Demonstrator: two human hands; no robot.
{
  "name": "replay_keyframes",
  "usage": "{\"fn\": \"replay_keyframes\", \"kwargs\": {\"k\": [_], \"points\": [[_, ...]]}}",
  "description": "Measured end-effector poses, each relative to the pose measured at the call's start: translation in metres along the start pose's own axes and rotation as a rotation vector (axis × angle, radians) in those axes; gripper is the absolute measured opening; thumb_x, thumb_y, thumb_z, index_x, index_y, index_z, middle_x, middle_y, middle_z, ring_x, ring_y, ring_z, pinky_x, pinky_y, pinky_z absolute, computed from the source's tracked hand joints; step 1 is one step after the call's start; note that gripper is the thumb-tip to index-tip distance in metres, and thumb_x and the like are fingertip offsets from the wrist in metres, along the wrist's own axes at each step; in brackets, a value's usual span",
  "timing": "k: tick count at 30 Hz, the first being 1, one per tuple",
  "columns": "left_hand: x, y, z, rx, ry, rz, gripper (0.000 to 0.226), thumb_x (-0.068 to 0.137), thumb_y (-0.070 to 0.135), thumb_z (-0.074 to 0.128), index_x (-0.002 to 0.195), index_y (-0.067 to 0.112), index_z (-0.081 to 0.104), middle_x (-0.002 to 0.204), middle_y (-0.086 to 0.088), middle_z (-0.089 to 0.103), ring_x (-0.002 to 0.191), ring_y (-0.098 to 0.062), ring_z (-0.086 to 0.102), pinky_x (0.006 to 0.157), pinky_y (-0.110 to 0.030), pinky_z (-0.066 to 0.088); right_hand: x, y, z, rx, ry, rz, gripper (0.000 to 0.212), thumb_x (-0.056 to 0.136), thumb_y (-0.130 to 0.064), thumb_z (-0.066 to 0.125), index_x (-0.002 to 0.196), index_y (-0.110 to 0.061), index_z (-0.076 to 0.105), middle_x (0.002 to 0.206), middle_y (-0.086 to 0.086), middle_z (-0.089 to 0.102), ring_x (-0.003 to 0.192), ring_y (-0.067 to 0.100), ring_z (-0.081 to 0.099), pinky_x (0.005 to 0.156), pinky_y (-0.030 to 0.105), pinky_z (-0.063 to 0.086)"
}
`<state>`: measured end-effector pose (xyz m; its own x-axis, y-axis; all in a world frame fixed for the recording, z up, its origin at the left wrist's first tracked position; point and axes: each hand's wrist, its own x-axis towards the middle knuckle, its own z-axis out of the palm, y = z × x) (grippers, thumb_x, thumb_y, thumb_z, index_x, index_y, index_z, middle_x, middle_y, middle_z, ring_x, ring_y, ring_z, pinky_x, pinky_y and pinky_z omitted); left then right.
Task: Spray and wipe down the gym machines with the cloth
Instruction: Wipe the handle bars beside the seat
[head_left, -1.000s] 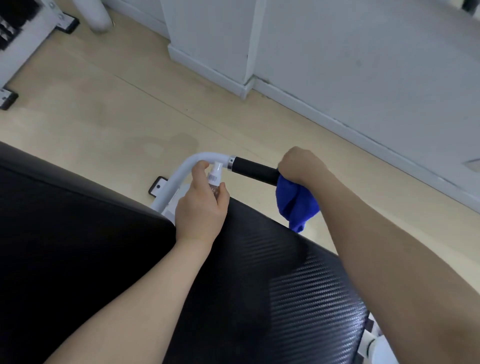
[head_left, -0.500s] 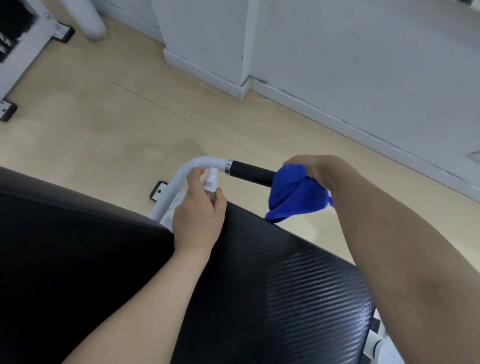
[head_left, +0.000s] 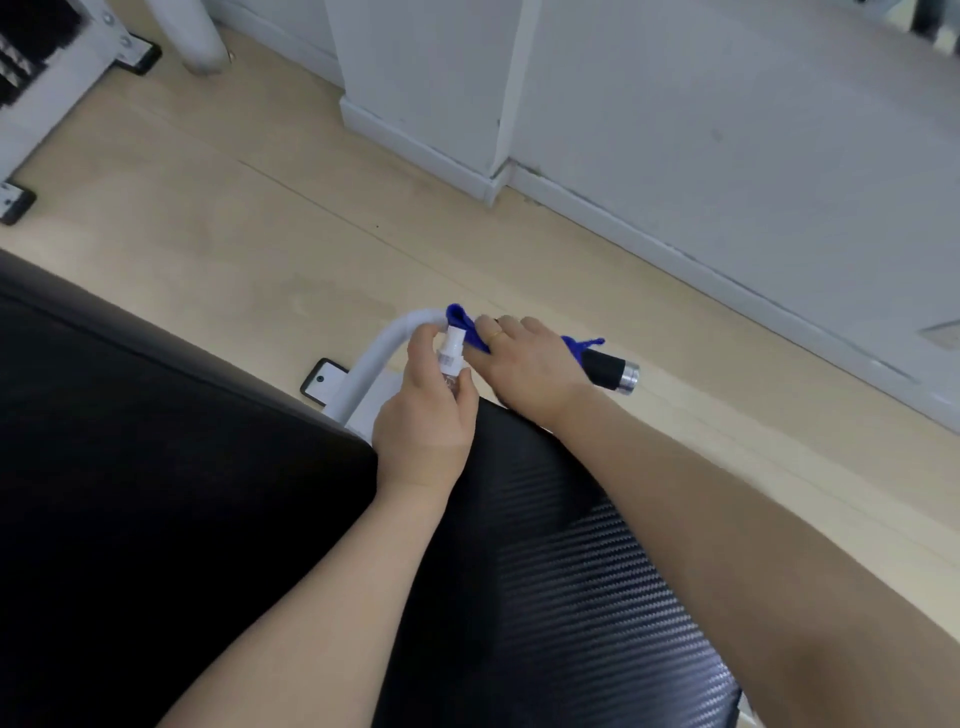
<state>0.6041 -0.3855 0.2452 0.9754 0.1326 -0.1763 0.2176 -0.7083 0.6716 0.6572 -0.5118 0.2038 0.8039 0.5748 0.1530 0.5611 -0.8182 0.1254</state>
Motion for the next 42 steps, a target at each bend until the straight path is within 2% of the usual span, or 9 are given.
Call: {"fn": "replay_keyframes", "kwargs": {"k": [4,7,11,18,20,24,29,36,42], "points": [[0.004,0.002,0.001,0.058,-0.036,-0.043,0.047,0.094,0.025,0.046,0.138,0.02,0.028,0.078,0.002,0.055,0.073,-0.031,0.059,0.057,-0.03,0.035,-0.053,0.022,-0.018,0.101,-0.173,0.104,0.017,0.063,-0.005,0.078,0.077,-0.007,0.068,0.07,0.01,0.057,0.051,0.028,0.054,0.043,0.027,0.033],[-0.008,0.015,-0.015,-0.067,-0.08,-0.022,0.055,0.094,0.025,0.047,0.143,0.021,0.021,0.073,0.001,0.054,0.07,-0.028,0.059,0.055,-0.034,0.041,-0.075,0.035,-0.063,0.314,-0.152,0.299,0.023,0.08,-0.013,0.057,0.1,-0.008,0.068,0.076,0.014,0.053,0.064,0.032,0.054,0.056,0.03,0.044],[-0.019,0.05,-0.061,-0.47,-0.01,0.046,0.056,0.093,0.021,0.051,0.14,0.022,0.021,0.076,0.007,0.053,0.058,-0.029,0.058,0.061,-0.042,0.052,-0.064,-0.012,-0.098,0.429,-0.202,-0.083,0.034,0.085,-0.026,0.044,0.105,-0.012,0.067,0.078,0.011,0.054,0.063,0.026,0.052,0.055,0.03,0.045],[-0.045,0.048,-0.131,-0.429,0.039,0.027,0.05,0.094,0.019,0.044,0.139,0.025,0.023,0.081,-0.001,0.057,0.051,-0.013,0.058,0.05,-0.019,0.046,-0.043,-0.12,-0.073,0.368,-0.272,-0.48,0.027,0.062,-0.02,0.083,0.088,-0.022,0.075,0.086,0.006,0.069,0.062,0.023,0.061,0.053,0.026,0.049],[-0.058,0.035,-0.126,-0.364,-0.011,0.004,0.055,0.091,0.016,0.045,0.14,0.025,0.021,0.08,-0.004,0.058,0.058,-0.017,0.059,0.057,-0.028,0.05,-0.04,-0.112,-0.068,0.341,-0.203,-0.449,0.018,0.059,-0.019,0.084,0.075,-0.021,0.074,0.076,0.003,0.066,0.056,0.022,0.057,0.048,0.024,0.041],[-0.07,0.011,-0.111,-0.261,-0.127,-0.02,0.06,0.091,0.015,0.046,0.143,0.025,0.019,0.085,-0.001,0.058,0.068,-0.024,0.06,0.072,-0.042,0.053,-0.025,-0.087,-0.065,0.274,-0.292,-0.058,0.023,0.091,-0.019,0.045,0.102,-0.007,0.062,0.098,0.012,0.058,0.079,0.034,0.059,0.06,0.036,0.038],[-0.082,-0.007,-0.097,-0.196,-0.188,0.0,0.051,0.092,0.017,0.047,0.139,0.024,0.028,0.088,-0.009,0.061,0.077,-0.03,0.062,0.074,-0.043,0.051,-0.03,0.004,-0.078,0.099,-0.561,0.614,0.033,0.091,-0.008,0.045,0.122,-0.015,0.055,0.116,0.01,0.047,0.089,0.032,0.055,0.068,0.034,0.037],[-0.121,0.004,-0.076,-0.136,-0.365,0.068,0.047,0.092,0.017,0.044,0.137,0.025,0.033,0.099,0.001,0.053,0.076,-0.009,0.052,0.067,-0.014,0.038,-0.13,-0.038,-0.146,0.503,-0.083,0.673,0.035,0.096,-0.022,0.045,0.131,-0.018,0.047,0.125,0.014,0.044,0.079,0.035,0.055,0.071,0.035,0.047],[-0.177,0.032,-0.069,-0.069,-0.574,0.191,0.056,0.1,0.019,0.037,0.147,0.028,0.009,0.128,0.001,0.037,0.091,-0.016,0.051,0.08,-0.034,0.049,-0.219,-0.06,-0.21,0.879,0.061,1.03,0.033,0.079,-0.014,0.044,0.111,-0.018,0.051,0.091,-0.005,0.055,0.072,0.017,0.049,0.065,0.026,0.038]]}}
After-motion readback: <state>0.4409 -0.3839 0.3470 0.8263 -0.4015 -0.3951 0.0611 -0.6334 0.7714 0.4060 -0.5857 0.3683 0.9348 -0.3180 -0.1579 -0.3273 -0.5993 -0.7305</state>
